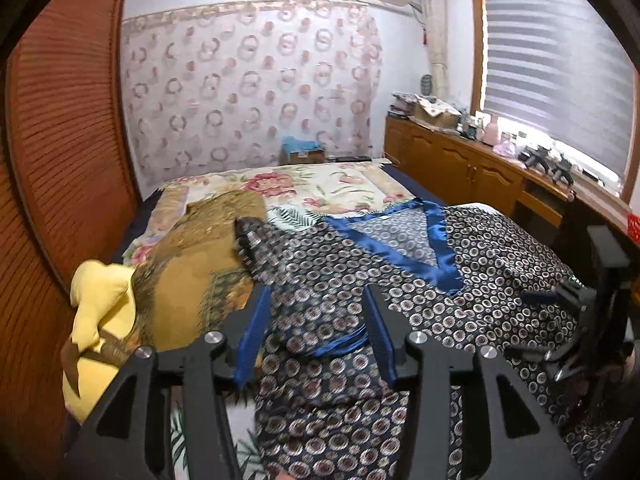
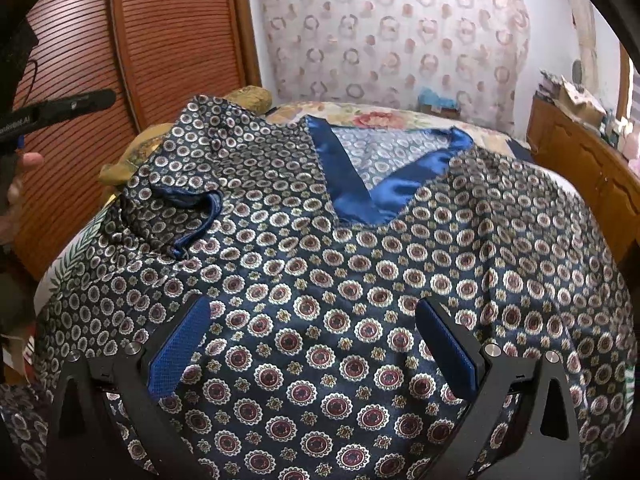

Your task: Fold small clothes

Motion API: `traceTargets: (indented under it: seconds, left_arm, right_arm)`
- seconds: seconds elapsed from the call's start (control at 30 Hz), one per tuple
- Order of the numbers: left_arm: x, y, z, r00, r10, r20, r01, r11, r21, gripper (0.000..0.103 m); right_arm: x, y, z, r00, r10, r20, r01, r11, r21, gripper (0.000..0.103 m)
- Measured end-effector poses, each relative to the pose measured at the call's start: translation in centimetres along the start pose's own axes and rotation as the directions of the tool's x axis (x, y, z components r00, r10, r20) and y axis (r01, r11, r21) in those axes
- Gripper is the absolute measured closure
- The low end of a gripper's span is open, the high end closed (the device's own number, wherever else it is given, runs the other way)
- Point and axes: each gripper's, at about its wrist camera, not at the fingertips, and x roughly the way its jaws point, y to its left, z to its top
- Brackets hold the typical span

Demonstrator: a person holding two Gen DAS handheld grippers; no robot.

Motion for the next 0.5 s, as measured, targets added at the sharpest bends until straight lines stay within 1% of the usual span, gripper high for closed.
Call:
traceTargets:
  seconds: [0.07, 0.17, 0.27, 0.4, 0.5]
  left_arm:
    - [-0.4, 1.0, -0.8, 1.000, 0.004, 0.003, -0.004, 0.999, -0.034, 0.056]
    - [-0.8, 2.1, -1.9, 1.000, 0.025, 0.009, -0.024, 0.997, -0.071, 0.055]
    - [-1.0, 2.9, -2.6, 0.999, 0.044, 0.007, -0.044, 0.995, -0.088, 0.055]
    - [-1.2, 3.7, -3.2, 0.998, 0.059, 0.010, -0.058, 0.992, -0.113, 0.055]
    - [-1.2, 4.0, -3.6, 0.997, 0.075, 0.012, -0.073, 0.989, -0.130, 0.055]
  right_arm:
    - [-0.3, 0.3, 0.9, 1.000, 0.016, 0.007, -0.016, 1.000, -0.019, 0.000]
    - [-0.9, 0.7, 3.0, 0.998, 0.023, 0.051, -0.021, 0.999, -0.046, 0.000]
    - [-0.8, 1.6, 5.2, 0.995, 0.036, 0.098, -0.026, 0.995, -0.096, 0.001]
    - [0.9, 3.1, 8.1, 0.991, 0.039, 0.129, -0.018, 0.987, -0.158, 0.003]
    - [2.9, 5.0, 9.7, 0.987, 0.086, 0.135, -0.056, 0.976, -0.211, 0.005]
